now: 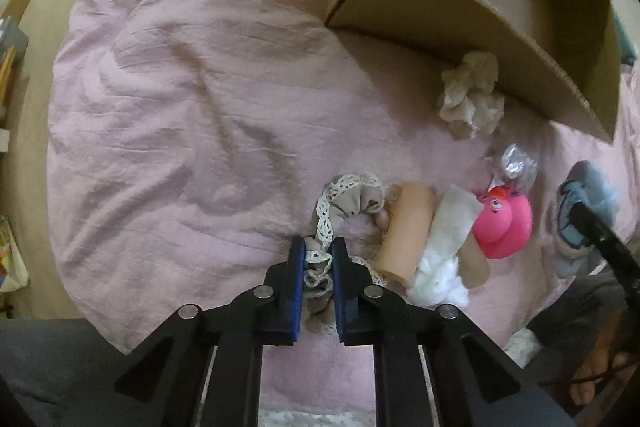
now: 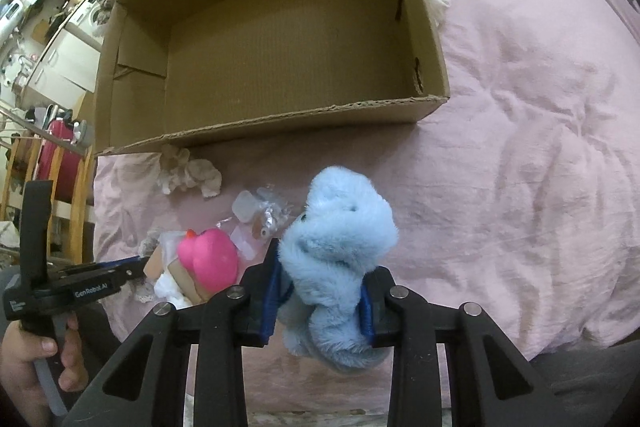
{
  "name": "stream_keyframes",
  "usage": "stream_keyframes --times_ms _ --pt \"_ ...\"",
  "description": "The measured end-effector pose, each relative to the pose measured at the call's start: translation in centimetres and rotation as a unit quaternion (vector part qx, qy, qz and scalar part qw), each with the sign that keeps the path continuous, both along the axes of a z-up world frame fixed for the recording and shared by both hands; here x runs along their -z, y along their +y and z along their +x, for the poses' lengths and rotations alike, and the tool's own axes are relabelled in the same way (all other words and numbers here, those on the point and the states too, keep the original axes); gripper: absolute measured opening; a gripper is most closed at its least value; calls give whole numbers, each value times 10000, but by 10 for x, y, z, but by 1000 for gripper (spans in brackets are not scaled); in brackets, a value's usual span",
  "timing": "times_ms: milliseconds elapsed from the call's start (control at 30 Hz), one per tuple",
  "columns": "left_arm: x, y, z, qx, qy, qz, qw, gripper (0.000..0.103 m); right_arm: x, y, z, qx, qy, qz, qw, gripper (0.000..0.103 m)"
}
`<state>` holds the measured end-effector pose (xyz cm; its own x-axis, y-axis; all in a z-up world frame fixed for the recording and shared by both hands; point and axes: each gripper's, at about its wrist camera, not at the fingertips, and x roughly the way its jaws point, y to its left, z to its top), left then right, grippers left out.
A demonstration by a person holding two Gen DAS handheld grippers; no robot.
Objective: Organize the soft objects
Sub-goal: 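Grasp the light blue scrunchie with the right tool while the left tool grasps the lace scrunchie, then carry both scrunchies over the box and open both tools to drop them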
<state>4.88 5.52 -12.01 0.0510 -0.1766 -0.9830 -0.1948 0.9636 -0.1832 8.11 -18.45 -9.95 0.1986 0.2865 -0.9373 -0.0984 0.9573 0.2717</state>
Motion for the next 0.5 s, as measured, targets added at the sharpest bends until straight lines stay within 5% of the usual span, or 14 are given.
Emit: stream_keyframes --times_ms 500 --pt "-102 31 -37 -560 -1643 406 9840 9 -45 -28 -24 -28 -298 540 9981 34"
